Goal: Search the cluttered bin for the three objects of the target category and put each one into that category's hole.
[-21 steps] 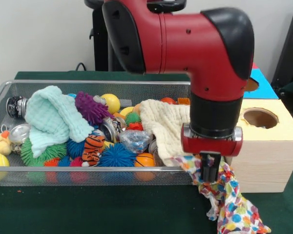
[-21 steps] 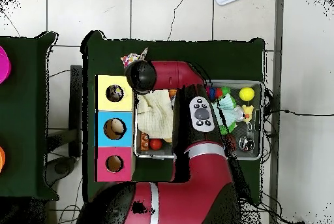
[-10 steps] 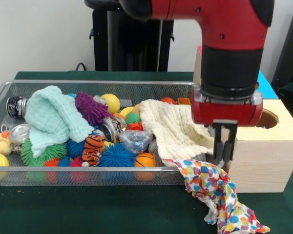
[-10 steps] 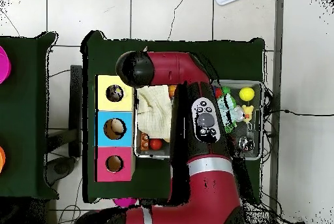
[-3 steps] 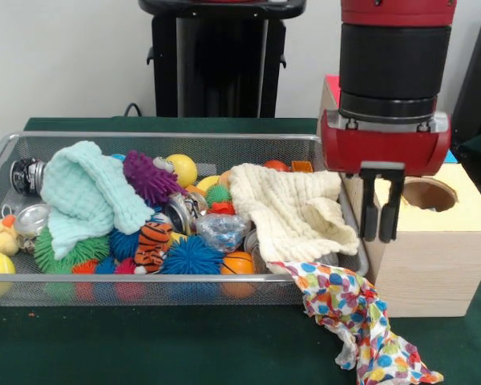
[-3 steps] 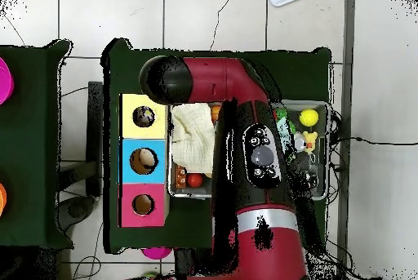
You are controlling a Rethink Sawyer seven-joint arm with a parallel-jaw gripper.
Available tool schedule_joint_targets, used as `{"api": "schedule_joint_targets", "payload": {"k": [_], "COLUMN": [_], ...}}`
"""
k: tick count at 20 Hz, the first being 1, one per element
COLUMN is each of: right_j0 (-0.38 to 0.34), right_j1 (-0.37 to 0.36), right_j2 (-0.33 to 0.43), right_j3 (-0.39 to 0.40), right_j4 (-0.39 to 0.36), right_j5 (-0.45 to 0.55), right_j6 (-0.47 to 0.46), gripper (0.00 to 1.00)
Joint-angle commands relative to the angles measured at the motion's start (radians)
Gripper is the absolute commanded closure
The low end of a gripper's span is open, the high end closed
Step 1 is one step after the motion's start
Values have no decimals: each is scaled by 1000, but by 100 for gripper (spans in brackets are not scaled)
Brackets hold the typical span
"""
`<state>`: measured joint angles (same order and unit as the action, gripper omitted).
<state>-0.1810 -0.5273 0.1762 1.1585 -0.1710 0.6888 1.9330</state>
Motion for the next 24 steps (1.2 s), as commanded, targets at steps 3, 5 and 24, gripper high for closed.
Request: {"api": "schedule_joint_targets", "payload": {"k": [3, 5, 24], "right_j0": [10, 10, 29], "right_j1": [24, 43, 141], "right_j2": [39, 45, 8], "right_j3": [105, 98, 102], "right_j4": [8, -5, -120], "right_j5": [80, 66, -52], "right_j6": [25, 4, -31], "gripper": [0, 0, 0]}}
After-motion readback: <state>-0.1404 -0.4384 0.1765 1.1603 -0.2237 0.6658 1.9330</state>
